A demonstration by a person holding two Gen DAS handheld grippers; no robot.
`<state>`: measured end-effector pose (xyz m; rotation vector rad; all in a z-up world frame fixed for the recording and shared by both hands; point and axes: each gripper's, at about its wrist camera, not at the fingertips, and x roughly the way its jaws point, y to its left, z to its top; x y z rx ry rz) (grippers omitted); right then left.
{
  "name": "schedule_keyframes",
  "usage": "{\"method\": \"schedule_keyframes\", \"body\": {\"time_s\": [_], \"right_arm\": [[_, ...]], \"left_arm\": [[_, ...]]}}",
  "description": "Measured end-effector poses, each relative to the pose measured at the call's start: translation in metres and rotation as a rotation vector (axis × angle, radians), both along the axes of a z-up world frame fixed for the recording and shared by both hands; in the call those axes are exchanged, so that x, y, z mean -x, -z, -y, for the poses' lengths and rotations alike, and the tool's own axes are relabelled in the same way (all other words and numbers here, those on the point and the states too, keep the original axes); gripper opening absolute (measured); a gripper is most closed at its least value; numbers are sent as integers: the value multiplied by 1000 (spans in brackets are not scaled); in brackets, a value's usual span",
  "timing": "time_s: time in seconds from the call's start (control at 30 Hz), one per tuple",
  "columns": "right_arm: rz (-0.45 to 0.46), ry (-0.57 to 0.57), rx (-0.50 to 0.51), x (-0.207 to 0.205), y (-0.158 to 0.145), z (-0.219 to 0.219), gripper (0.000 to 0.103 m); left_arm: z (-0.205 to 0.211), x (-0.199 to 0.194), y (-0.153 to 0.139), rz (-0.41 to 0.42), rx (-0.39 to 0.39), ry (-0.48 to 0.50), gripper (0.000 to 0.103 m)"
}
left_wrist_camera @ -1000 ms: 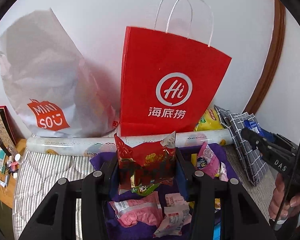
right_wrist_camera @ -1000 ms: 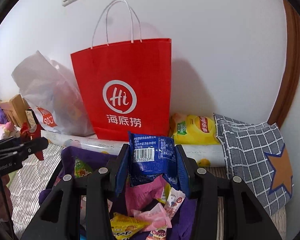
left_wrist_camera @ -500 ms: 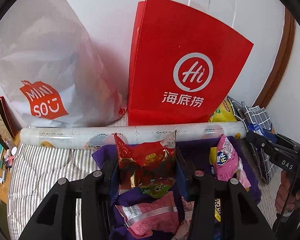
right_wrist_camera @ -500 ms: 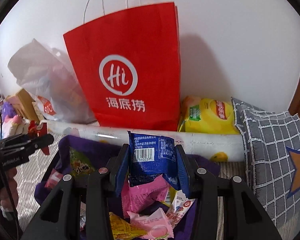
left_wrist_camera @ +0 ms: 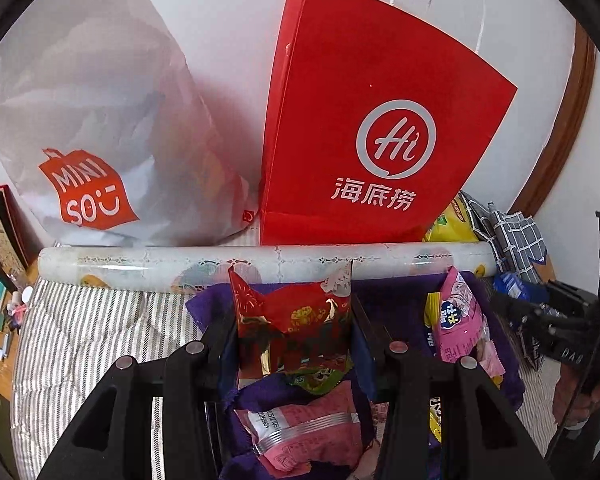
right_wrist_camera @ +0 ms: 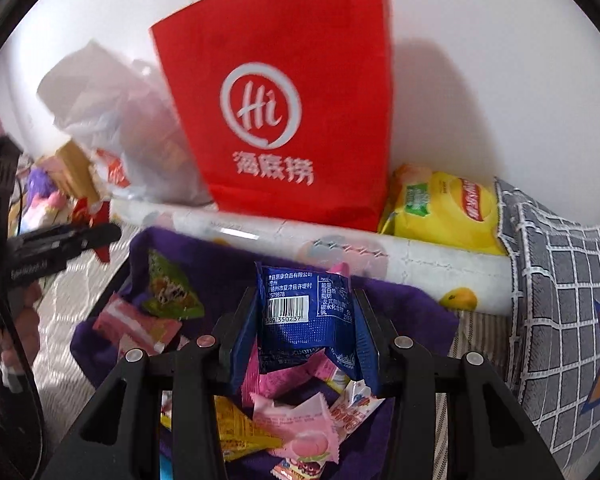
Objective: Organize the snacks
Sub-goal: 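Lower both tools and open them to drop the bags onto the towel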
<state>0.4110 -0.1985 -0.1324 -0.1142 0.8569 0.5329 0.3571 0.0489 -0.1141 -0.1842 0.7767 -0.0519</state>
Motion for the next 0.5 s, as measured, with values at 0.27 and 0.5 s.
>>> {"method": "schedule_keyframes", "body": {"time_s": [0.27, 0.5], "right_arm": [[-31, -53, 49, 3, 4, -8, 45], [-72, -87, 99, 3, 13, -13, 48]], "left_arm": [[3, 1, -1, -4, 4, 6, 45], [9, -4, 10, -50, -3, 16, 45]]}}
